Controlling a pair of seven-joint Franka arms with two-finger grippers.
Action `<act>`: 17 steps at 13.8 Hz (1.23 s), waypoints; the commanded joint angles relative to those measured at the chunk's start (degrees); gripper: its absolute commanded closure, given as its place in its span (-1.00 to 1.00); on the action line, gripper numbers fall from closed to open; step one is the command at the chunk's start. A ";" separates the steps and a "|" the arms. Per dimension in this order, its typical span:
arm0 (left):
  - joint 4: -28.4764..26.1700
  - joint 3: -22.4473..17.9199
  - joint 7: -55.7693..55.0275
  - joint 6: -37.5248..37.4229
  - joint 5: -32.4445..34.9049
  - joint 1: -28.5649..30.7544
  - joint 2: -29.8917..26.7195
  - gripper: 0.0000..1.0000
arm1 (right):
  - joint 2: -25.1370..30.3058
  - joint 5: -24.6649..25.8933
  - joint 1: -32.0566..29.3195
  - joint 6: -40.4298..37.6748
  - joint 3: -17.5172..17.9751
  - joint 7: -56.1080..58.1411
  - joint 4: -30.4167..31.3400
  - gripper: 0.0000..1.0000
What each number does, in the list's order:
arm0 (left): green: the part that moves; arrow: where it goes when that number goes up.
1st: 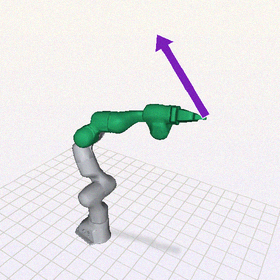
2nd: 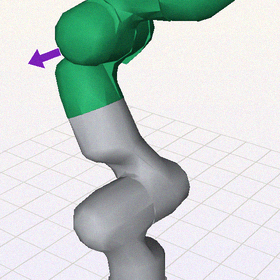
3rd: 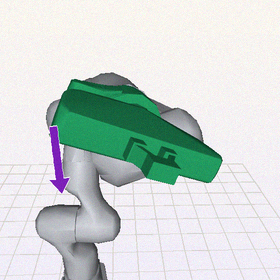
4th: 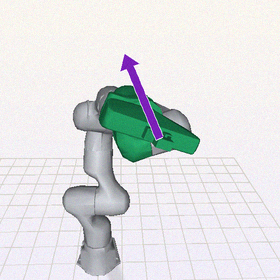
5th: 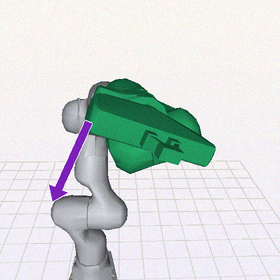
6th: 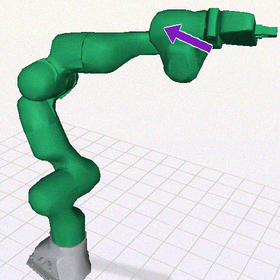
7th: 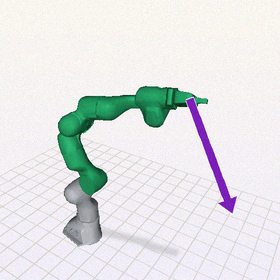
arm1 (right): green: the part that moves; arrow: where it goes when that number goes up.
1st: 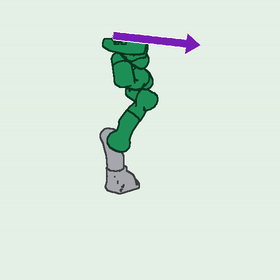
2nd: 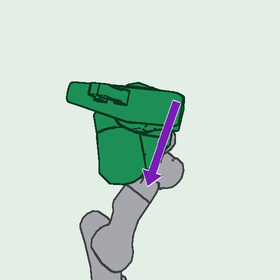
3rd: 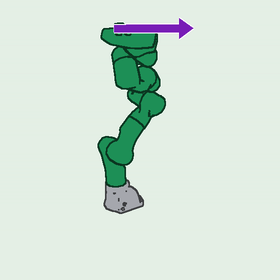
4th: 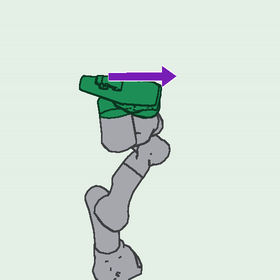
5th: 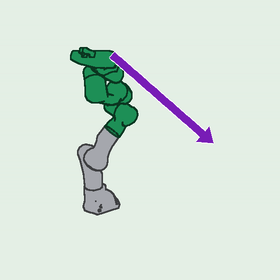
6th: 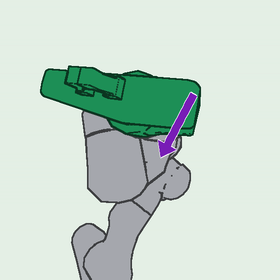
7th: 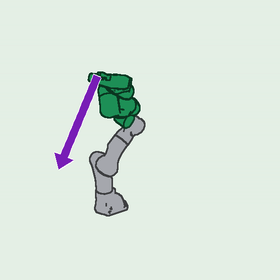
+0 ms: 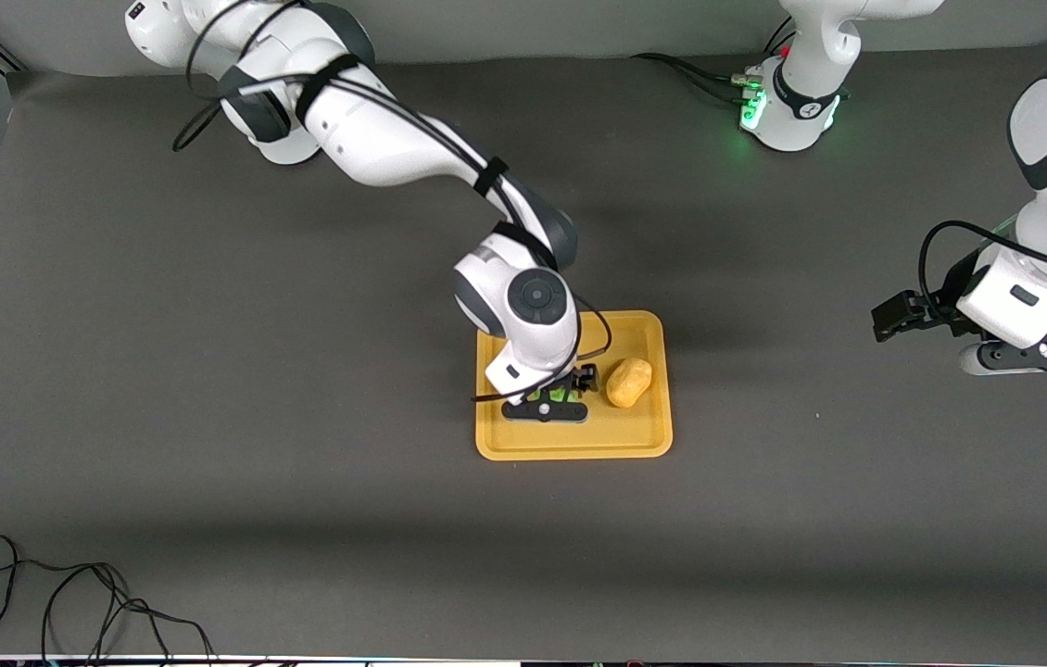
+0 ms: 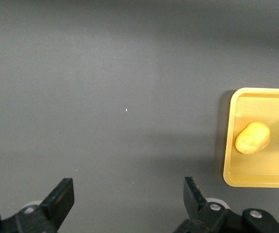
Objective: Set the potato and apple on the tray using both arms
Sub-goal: 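Open the right gripper to release the apple and lift away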
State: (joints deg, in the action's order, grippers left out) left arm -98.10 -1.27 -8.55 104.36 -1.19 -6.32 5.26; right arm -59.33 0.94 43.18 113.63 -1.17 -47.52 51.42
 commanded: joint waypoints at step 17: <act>2.48 -0.32 0.90 0.14 -0.65 0.52 0.71 -0.99 | 56.07 -0.06 -29.86 -25.65 -10.91 44.34 37.61 -1.00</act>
State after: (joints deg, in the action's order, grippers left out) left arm -96.92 -1.42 -8.55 104.48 -1.23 -6.01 5.44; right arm -6.35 1.22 21.09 85.97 -18.15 -6.46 84.88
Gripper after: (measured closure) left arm 0.000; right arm 0.000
